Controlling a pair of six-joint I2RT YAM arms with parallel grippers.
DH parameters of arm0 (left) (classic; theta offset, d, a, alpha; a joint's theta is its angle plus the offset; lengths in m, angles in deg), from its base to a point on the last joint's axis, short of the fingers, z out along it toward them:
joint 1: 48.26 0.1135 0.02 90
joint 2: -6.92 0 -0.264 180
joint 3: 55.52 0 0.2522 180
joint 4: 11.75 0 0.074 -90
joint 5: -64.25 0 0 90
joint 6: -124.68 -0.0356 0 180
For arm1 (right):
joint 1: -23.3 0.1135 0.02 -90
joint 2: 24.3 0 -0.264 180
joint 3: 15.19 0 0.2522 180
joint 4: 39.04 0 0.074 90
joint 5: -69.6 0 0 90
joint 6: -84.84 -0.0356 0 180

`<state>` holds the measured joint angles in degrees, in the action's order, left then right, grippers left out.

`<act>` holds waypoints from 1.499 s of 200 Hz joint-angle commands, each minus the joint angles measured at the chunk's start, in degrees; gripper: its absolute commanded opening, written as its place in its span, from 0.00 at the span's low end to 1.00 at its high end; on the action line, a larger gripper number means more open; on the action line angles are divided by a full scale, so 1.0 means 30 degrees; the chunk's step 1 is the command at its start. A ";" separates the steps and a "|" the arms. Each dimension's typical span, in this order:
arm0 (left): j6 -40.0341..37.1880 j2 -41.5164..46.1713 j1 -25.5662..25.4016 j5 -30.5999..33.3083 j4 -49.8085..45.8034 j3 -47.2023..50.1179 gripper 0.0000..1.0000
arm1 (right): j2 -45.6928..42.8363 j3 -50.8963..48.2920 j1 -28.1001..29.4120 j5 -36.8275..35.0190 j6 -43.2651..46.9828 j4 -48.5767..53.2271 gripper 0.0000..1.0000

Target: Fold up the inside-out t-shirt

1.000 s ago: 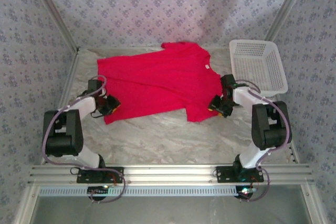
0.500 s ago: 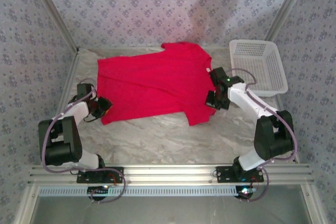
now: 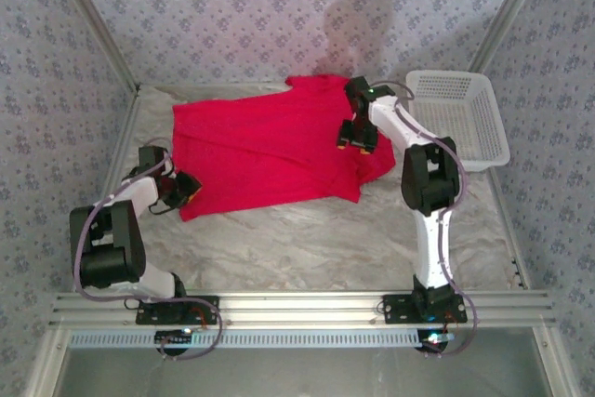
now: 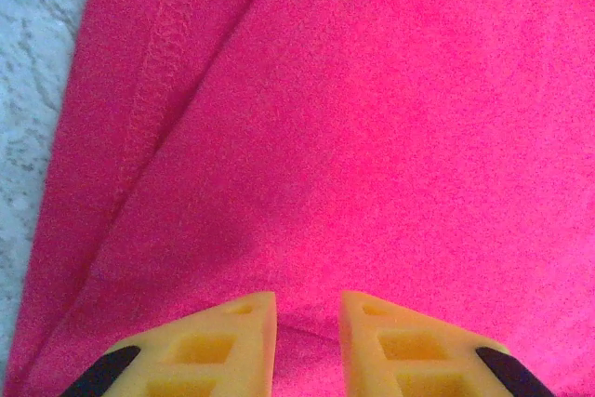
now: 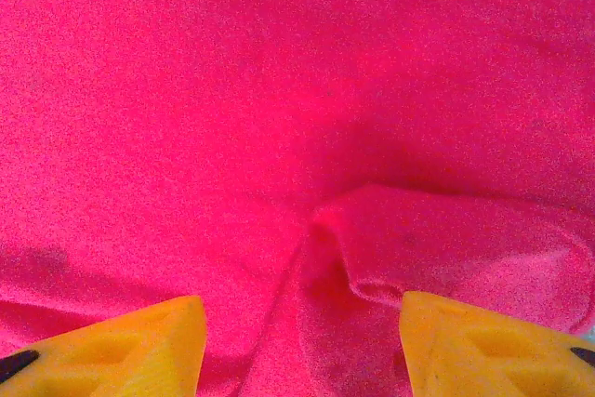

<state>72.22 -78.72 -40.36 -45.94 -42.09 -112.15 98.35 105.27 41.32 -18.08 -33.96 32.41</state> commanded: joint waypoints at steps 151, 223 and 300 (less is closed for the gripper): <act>-0.0443 -0.0190 -0.0363 -0.0908 -0.0828 -0.0969 0.23 | -0.4013 -0.8192 -0.1912 0.1776 -0.0514 -0.4948 0.24; -0.0297 -0.0631 -0.0463 -0.0895 -0.0692 -0.1207 0.23 | -0.3241 -0.8491 -0.1979 0.1721 -0.0395 -0.5687 0.33; -0.0430 -0.0514 -0.0462 -0.0799 -0.0977 -0.1324 0.22 | -0.2818 -0.8452 -0.2023 0.1627 -0.0527 -0.6040 0.17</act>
<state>71.98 -79.88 -41.30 -47.64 -43.58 -114.58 89.52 79.91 35.63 -12.11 -35.73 14.14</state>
